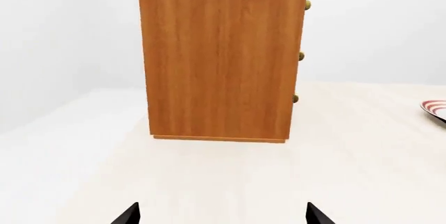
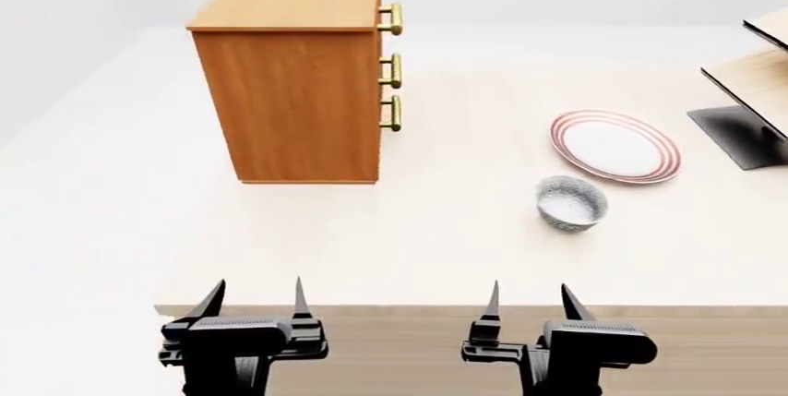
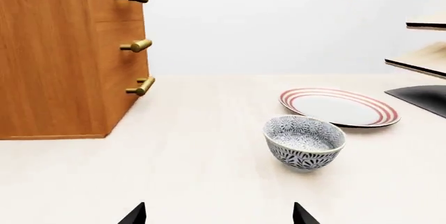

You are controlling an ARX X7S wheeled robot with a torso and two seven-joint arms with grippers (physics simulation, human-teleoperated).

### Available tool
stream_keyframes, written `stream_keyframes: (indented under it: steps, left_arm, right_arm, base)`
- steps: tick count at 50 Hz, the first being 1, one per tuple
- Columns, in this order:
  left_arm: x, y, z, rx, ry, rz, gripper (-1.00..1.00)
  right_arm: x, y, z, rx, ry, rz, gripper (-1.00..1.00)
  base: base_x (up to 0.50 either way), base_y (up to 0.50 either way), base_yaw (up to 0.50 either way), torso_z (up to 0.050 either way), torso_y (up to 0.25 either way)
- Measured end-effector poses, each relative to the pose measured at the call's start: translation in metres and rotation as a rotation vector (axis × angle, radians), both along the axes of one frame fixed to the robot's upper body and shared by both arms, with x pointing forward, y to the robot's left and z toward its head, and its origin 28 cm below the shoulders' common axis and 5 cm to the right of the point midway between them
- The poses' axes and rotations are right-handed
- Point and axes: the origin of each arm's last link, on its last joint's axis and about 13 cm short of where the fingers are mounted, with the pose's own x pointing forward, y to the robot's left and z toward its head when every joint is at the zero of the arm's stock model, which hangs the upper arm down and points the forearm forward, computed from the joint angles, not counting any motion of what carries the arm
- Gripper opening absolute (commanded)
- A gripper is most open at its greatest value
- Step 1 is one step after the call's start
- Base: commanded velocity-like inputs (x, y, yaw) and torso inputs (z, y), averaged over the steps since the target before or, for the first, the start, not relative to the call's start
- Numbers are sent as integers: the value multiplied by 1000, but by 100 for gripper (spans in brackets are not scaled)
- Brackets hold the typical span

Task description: Open the top drawer of the cabinet and put the bowl in it.

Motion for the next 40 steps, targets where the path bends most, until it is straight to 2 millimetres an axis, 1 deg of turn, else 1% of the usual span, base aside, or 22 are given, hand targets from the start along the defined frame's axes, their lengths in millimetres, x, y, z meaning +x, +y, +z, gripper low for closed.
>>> stream_keyframes:
  steps: [6, 15, 18, 21, 26, 30, 33, 36, 40]
  left_arm:
    - [0, 0, 0, -2, -1, 1, 100]
    - [2, 2, 3, -4, -8, 12, 100]
    - [9, 8, 9, -7, -27, 44, 100]
    - [26, 22, 20, -2, -63, 123, 100]
    - [70, 61, 47, 40, -137, 327, 100]
    - [109, 98, 67, 90, -184, 521, 100]
    - [135, 125, 81, 116, -197, 658, 100]
    - [151, 145, 94, 132, -188, 774, 100]
    - [163, 165, 111, 151, -158, 903, 100]
  right_arm:
    - [0, 0, 0, 1, -1, 0, 100]
    - [0, 0, 0, 25, -5, 2, 100]
    - [0, -1, 3, 33, -14, -1, 100]
    - [-1, -4, 10, 40, -38, -2, 100]
    - [1, -13, 37, 16, -119, -11, 100]
    - [8, -24, 68, -15, -198, -24, 100]
    - [19, -33, 95, -37, -240, -22, 100]
    - [33, -43, 121, -48, -264, -19, 100]
    - [56, -60, 155, -39, -268, -19, 100]
  base:
    - [0, 450, 0, 0, 0]
    - [0, 0, 0, 0, 0]
    - [0, 0, 0, 0, 0]
    - [0, 0, 0, 0, 0]
    - [0, 0, 0, 0, 0]
    - [0, 0, 0, 0, 0]
    - [0, 0, 0, 0, 0]
    - [0, 0, 0, 0, 0]
    - [0, 0, 0, 0, 0]
